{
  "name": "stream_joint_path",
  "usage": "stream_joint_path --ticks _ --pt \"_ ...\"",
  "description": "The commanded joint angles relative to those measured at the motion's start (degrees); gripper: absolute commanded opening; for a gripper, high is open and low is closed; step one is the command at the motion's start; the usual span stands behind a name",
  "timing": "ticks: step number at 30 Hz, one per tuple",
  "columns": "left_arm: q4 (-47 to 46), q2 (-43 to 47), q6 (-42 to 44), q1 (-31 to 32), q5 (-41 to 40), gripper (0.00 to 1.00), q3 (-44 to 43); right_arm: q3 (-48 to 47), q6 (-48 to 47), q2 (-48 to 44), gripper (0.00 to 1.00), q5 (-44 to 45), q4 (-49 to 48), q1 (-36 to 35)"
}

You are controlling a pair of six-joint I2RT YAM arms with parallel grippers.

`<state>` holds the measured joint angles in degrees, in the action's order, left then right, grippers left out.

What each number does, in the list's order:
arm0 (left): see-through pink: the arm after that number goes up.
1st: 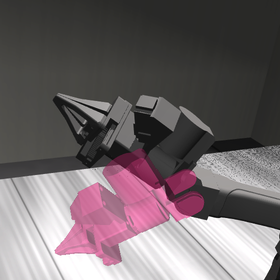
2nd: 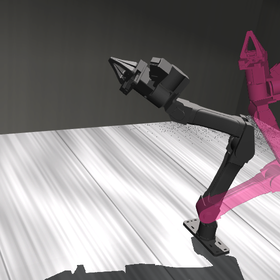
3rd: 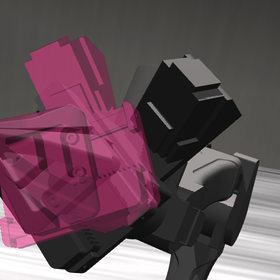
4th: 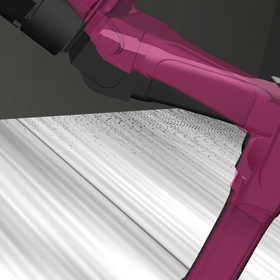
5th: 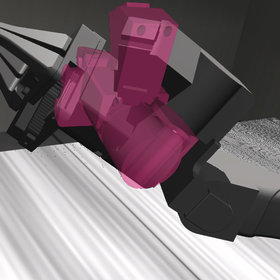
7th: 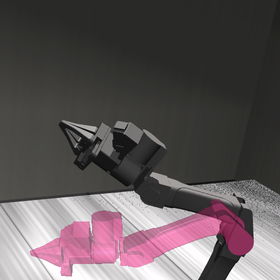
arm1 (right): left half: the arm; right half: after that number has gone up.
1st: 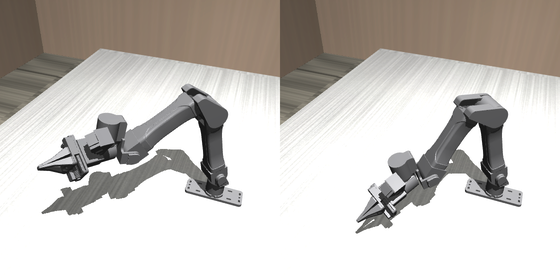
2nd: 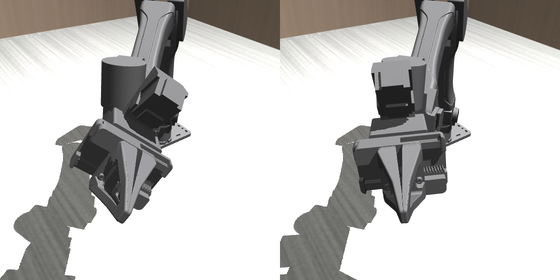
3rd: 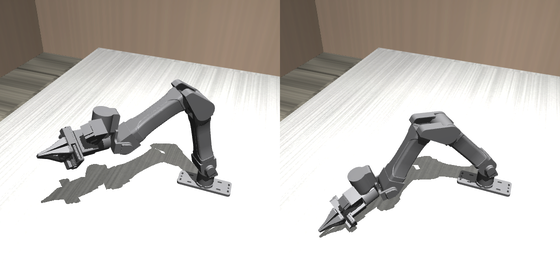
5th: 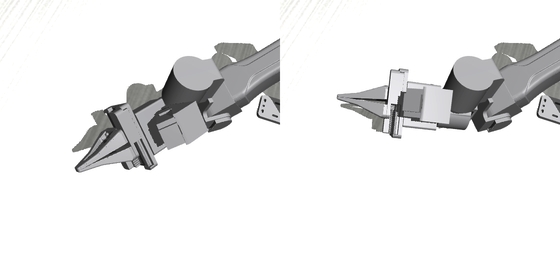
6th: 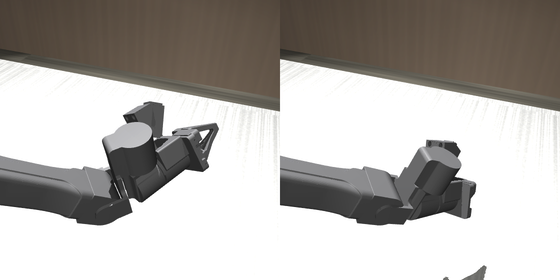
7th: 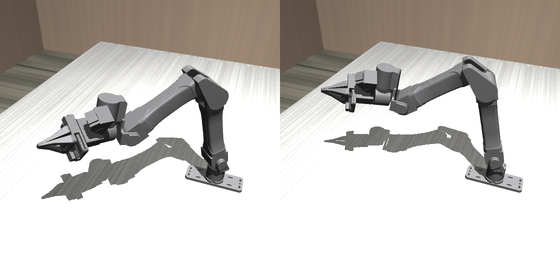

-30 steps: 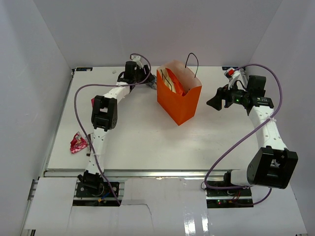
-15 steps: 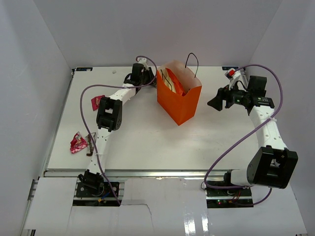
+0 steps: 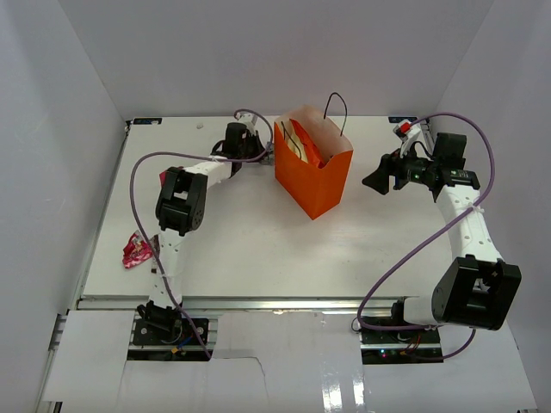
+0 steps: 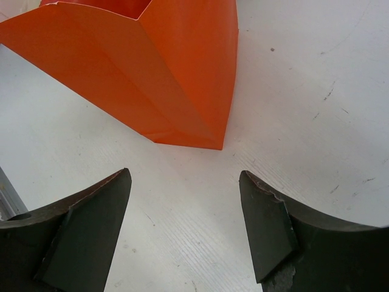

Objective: Place the snacks into the paper bag

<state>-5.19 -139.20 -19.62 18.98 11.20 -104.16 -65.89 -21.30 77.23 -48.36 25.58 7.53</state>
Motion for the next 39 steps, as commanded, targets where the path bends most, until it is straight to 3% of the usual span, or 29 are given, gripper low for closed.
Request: stream_joint_path --ticks 1,10,17,21,28,34,39 --pt "0.37 5.59 1.77 0.09 0.05 0.00 8.78 -2.40 -0.15 -1.82 0.78 -2.00 -0.10 0.29" --pt "-4.04 24.83 0.99 -1.67 1.10 0.00 32.86 -3.02 -5.76 -2.79 0.80 -7.09 4.38 0.29" --pt "-4.13 37.14 -5.69 -1.67 6.63 0.00 47.37 -8.54 -28.21 -0.51 0.80 -12.37 22.47 -2.60" --pt "-3.95 42.33 -7.89 -1.67 13.30 0.00 53.35 -6.11 -44.67 -1.81 0.80 -8.69 32.94 -14.71" --pt "-1.49 51.90 -10.00 -0.09 22.19 0.00 61.43 6.38 -77.73 -8.59 0.91 0.89 29.27 -33.09" --pt "-0.87 56.57 -12.20 4.29 30.28 0.00 66.62 6.30 -73.21 -3.41 0.91 7.30 10.76 -45.48" --pt "-1.05 60.79 -14.75 7.03 33.61 0.00 69.26 5.95 -68.71 2.74 0.91 13.19 2.37 -53.75"
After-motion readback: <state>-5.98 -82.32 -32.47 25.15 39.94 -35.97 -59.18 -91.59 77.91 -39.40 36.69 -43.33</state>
